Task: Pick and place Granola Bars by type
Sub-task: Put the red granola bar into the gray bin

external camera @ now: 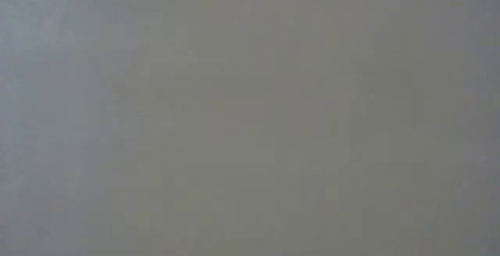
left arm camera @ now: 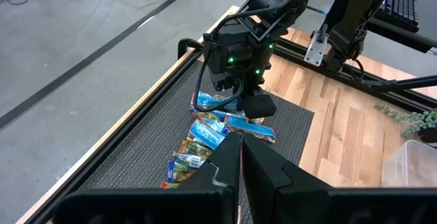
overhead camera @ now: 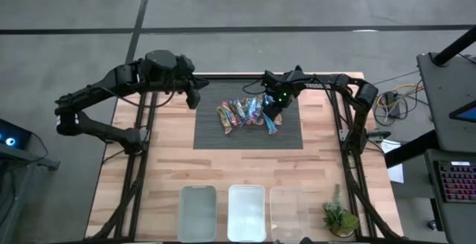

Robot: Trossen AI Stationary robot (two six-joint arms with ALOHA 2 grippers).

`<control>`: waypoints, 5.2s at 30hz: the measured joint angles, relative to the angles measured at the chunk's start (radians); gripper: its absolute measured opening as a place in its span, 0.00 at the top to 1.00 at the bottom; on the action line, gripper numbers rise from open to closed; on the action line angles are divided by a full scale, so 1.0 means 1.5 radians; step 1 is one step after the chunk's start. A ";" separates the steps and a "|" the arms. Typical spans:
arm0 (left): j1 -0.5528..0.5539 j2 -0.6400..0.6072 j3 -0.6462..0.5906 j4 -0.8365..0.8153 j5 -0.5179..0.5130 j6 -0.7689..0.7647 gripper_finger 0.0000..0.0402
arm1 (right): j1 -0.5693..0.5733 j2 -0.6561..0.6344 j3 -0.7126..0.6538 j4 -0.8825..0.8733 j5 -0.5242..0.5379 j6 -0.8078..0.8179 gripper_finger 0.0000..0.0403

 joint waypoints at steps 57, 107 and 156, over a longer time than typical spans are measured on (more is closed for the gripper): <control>0.000 0.000 -0.001 0.000 0.000 0.009 1.00 | 0.184 -0.256 0.155 -0.236 -0.039 0.086 0.84; 0.000 -0.110 -0.006 -0.004 0.012 0.085 1.00 | 0.482 -0.045 0.348 0.152 -0.149 0.193 0.84; 0.000 -0.108 -0.006 -0.008 0.010 0.056 1.00 | 0.549 0.405 0.734 0.048 -0.255 0.186 0.84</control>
